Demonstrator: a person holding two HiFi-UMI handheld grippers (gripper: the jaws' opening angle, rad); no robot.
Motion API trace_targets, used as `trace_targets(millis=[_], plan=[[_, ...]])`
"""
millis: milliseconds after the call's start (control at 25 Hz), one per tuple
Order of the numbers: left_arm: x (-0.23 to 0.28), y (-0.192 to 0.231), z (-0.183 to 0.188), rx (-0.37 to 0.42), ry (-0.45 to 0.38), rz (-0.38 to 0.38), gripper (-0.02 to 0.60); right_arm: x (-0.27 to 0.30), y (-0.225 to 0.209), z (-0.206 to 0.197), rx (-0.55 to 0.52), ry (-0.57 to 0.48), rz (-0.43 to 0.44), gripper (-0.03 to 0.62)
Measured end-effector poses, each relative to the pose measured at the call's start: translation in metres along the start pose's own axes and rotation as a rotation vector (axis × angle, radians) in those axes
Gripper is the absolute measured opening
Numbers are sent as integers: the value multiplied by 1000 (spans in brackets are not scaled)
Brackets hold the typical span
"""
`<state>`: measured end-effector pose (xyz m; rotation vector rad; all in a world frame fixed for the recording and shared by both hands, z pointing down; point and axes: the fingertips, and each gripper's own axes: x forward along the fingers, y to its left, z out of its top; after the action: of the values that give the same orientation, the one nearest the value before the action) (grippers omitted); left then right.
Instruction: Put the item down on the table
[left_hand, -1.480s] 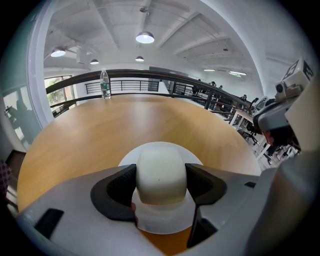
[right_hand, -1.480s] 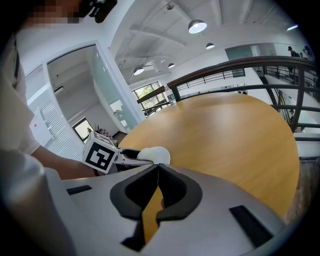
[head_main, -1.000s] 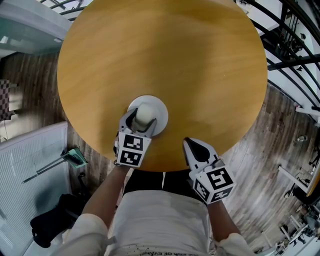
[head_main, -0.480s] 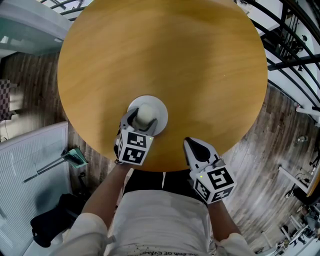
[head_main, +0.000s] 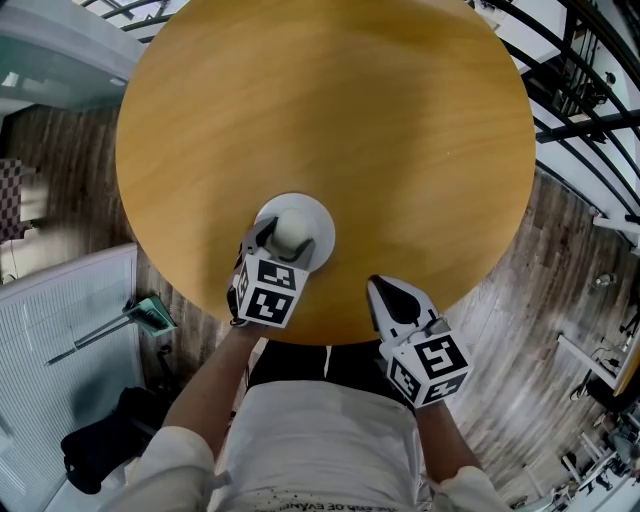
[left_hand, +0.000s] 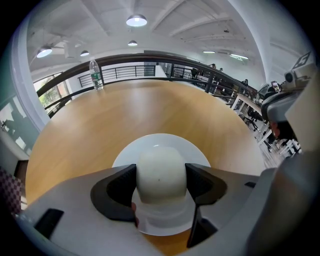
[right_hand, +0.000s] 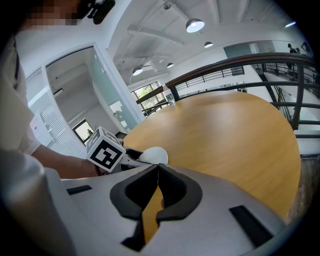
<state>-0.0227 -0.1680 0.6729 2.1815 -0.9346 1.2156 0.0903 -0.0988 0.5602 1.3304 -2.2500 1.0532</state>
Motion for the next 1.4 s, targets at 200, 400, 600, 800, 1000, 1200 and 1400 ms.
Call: trace_targets(millis=[200, 400, 600, 800, 1000, 1200, 1400], plan=[[-1, -1, 0, -1, 43, -6, 321, -1, 0, 0, 4, 6, 7, 25], [0, 0, 0, -4, 54, -6, 321, 0, -1, 2, 10, 2, 10, 25], [-1, 0, 0, 13, 49, 6, 321, -2, -3, 5, 11, -4, 14, 25], [-1, -1, 0, 11, 37, 9, 321, -4, -5, 5, 8, -8, 18, 25], [-7, -3, 4, -10, 13, 5, 325, -10, -3, 6, -3, -9, 25, 25], [-22, -4, 5, 0, -5, 15, 327, -13, 6, 12, -31, -21, 39, 25], [-53, -4, 10, -19, -80, 43, 325, -18, 20, 21, -75, -42, 59, 25]])
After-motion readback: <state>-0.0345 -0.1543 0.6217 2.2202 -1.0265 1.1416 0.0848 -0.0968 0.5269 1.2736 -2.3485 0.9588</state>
